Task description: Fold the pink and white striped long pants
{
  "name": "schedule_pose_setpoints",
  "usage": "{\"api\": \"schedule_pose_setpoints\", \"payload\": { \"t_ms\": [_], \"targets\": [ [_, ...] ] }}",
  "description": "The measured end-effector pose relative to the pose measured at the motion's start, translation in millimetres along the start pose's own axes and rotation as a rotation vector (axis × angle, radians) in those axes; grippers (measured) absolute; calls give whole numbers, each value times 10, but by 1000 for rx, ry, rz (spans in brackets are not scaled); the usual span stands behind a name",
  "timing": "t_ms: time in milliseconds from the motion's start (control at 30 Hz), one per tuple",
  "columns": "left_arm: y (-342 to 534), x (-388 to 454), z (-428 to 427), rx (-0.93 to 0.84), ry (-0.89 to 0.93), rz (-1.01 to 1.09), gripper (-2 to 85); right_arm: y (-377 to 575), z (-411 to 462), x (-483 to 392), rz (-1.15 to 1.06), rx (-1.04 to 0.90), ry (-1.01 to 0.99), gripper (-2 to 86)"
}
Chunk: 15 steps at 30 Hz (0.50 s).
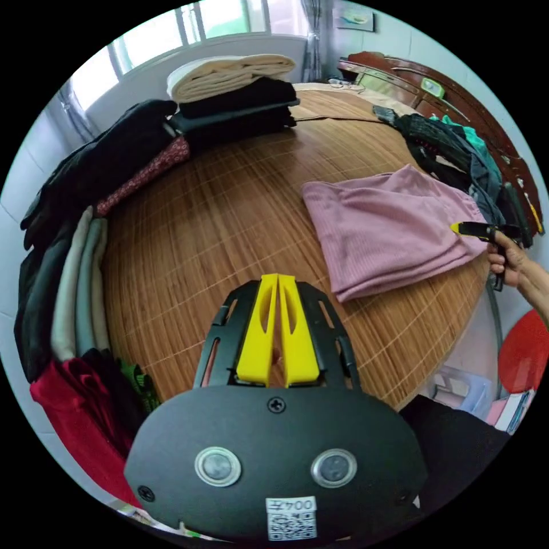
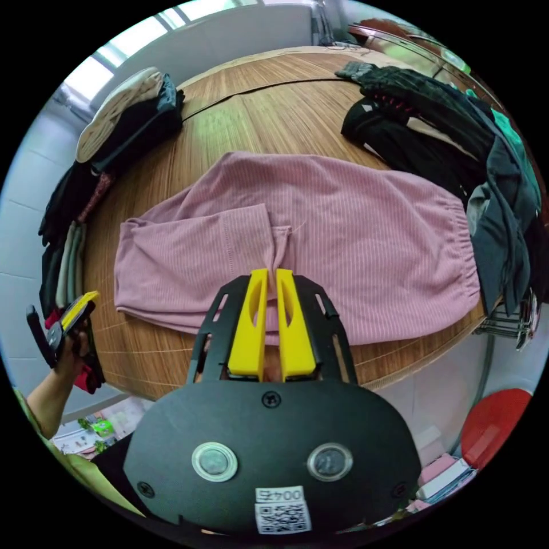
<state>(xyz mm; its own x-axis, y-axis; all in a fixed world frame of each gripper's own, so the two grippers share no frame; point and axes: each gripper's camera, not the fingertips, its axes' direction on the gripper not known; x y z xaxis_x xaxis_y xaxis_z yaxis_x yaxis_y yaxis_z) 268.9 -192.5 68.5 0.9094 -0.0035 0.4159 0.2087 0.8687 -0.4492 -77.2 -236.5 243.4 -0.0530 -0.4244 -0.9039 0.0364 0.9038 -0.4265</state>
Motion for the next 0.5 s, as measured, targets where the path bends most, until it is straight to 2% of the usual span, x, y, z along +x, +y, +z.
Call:
{"api": "schedule_pose_setpoints", "payload": {
  "t_ms": [100, 267, 333, 500],
  "targets": [
    [-94, 425, -267, 58, 50, 166, 69, 65, -98, -53, -14, 11, 15, 32],
    [-443, 1295, -620, 131, 161, 374, 144, 173, -344, -50, 47, 18, -136, 29],
    [-710, 1808, -783, 175, 221, 473, 210, 178, -423, -142, 25, 4, -175, 28],
    [-1144, 2663, -849, 173, 145, 664, 287, 141, -633, -480, -55, -47, -272, 28]
  ]
}}
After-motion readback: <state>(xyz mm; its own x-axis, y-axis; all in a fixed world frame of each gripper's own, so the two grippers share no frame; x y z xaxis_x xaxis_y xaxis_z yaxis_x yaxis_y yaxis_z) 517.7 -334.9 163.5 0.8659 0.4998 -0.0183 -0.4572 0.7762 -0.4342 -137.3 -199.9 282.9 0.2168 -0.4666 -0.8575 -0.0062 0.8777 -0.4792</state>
